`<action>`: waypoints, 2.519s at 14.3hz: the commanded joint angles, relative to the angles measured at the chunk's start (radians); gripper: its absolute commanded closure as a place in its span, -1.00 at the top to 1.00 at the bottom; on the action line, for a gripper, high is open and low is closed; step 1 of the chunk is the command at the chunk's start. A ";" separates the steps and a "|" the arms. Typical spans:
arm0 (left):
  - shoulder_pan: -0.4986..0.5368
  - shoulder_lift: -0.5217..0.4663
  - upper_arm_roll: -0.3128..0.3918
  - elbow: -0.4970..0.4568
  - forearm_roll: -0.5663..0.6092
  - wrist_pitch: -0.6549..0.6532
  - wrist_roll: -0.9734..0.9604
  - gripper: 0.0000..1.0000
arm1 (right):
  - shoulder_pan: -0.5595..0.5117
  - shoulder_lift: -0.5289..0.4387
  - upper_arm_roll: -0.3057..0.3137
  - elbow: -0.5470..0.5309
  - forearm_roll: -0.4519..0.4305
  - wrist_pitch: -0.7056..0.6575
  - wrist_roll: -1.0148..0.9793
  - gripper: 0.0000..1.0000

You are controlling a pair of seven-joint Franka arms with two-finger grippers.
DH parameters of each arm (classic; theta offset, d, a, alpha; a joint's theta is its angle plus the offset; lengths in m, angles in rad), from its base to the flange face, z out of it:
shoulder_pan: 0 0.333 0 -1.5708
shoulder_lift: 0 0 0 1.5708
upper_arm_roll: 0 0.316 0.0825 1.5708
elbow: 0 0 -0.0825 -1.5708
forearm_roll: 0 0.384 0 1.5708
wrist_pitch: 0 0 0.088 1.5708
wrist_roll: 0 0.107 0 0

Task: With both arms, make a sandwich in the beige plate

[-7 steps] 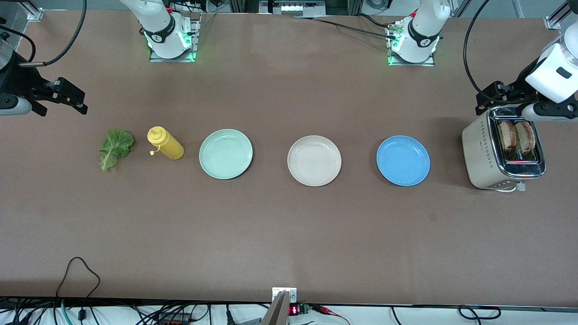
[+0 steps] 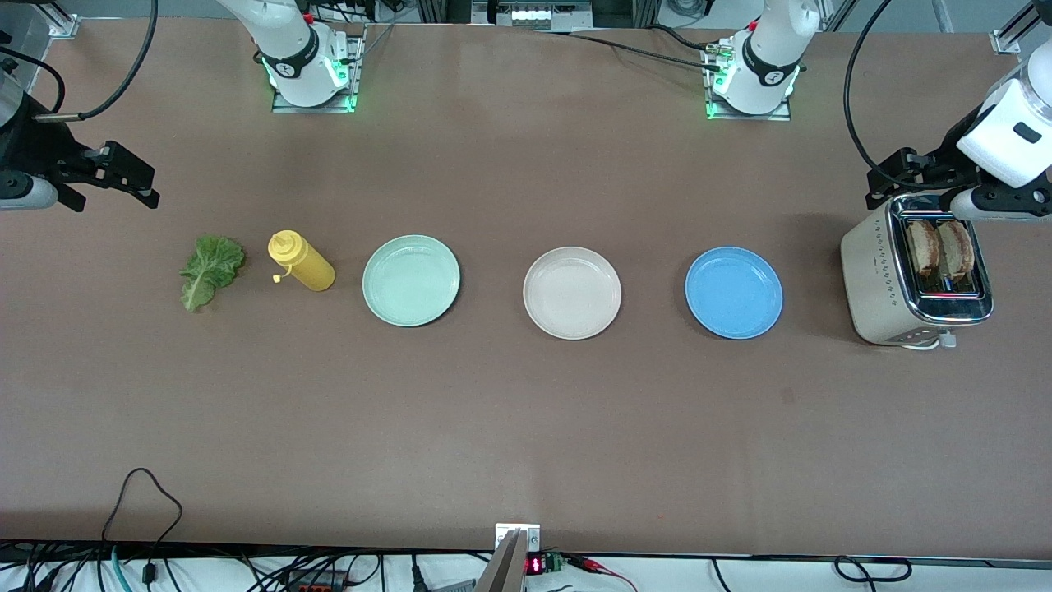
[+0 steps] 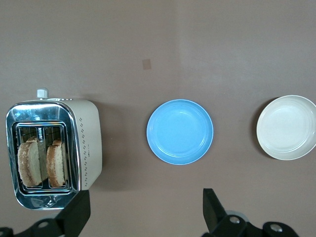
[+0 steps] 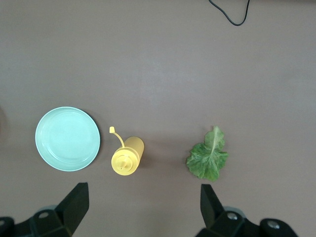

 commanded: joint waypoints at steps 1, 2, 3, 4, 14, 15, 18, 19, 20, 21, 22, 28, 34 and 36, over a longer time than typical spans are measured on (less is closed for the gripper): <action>-0.005 0.003 0.009 0.017 -0.007 -0.019 0.020 1.00 | 0.002 -0.013 0.000 -0.005 -0.010 -0.005 -0.004 1.00; -0.005 0.003 0.009 0.017 -0.006 -0.019 0.020 1.00 | 0.002 -0.013 0.000 -0.005 -0.010 -0.005 -0.003 1.00; -0.005 0.003 0.008 0.017 -0.006 -0.019 0.020 1.00 | 0.002 -0.013 0.000 -0.005 -0.010 -0.005 -0.004 1.00; -0.005 0.003 0.009 0.017 -0.007 -0.020 0.020 1.00 | 0.002 -0.013 0.000 -0.005 -0.010 -0.005 -0.003 1.00; 0.004 0.005 0.009 0.017 -0.007 -0.039 0.019 1.00 | 0.002 -0.013 0.000 -0.005 -0.010 -0.005 -0.003 1.00; 0.002 0.008 0.009 0.017 -0.006 -0.040 0.017 1.00 | 0.002 -0.013 0.000 -0.005 -0.010 -0.005 -0.003 1.00; 0.002 0.022 0.009 0.015 -0.006 -0.060 0.015 1.00 | 0.002 -0.013 0.000 -0.005 -0.010 -0.003 -0.003 1.00; -0.004 0.043 0.009 0.015 -0.006 -0.071 0.017 1.00 | 0.002 -0.013 0.000 -0.005 -0.010 -0.003 -0.003 1.00; -0.004 0.060 0.009 0.018 -0.007 -0.074 0.017 1.00 | 0.002 -0.013 0.000 -0.005 -0.010 -0.003 -0.003 1.00; -0.001 0.065 0.009 0.027 -0.012 -0.075 0.019 1.00 | 0.003 -0.013 0.001 -0.005 -0.010 -0.003 -0.003 1.00; -0.001 0.077 0.009 0.030 -0.012 -0.077 0.012 1.00 | 0.003 -0.013 0.001 -0.005 -0.010 -0.003 -0.003 1.00; 0.002 0.151 0.012 0.093 0.009 -0.097 0.022 1.00 | 0.005 -0.013 0.004 -0.005 -0.010 0.000 -0.003 1.00; 0.017 0.146 0.012 0.069 0.087 -0.187 0.130 1.00 | 0.005 -0.013 0.007 -0.005 -0.010 0.003 -0.003 1.00; 0.051 0.145 0.012 0.052 0.094 -0.184 0.189 1.00 | 0.005 -0.013 0.007 -0.007 -0.010 0.003 -0.003 1.00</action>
